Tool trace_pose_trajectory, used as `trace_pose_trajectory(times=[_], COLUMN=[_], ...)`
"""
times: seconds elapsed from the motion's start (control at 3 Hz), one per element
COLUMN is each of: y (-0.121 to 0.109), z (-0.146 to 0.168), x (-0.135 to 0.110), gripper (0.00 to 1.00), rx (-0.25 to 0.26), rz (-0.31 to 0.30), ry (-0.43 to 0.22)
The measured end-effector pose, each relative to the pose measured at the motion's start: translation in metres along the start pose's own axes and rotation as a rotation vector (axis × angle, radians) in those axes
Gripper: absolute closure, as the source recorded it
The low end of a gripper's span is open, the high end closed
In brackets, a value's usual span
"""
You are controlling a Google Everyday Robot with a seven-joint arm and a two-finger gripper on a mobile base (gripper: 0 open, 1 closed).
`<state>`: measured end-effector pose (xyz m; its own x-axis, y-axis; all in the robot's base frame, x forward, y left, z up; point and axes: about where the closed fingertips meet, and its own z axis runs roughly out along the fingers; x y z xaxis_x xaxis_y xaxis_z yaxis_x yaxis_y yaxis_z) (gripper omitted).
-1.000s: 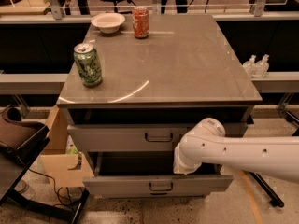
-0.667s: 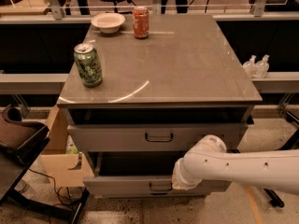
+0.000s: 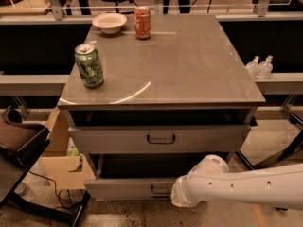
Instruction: Open middle drawer
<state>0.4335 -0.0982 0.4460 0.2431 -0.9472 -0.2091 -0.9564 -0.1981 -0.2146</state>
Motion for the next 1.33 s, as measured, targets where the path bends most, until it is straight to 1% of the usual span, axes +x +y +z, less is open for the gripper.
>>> trace_pose_trajectory(times=[0.33,0.67,1.33], y=[-0.005,-0.017,-0.047], z=[-0.008,-0.015,-0.006], x=[0.002,0.008,0.022], gripper=[1.00,1.00,1.00], rx=[0.032,0.061,0.089], rz=[-0.032,-0.056,-0.077], ry=[0.028,0.057,0.095])
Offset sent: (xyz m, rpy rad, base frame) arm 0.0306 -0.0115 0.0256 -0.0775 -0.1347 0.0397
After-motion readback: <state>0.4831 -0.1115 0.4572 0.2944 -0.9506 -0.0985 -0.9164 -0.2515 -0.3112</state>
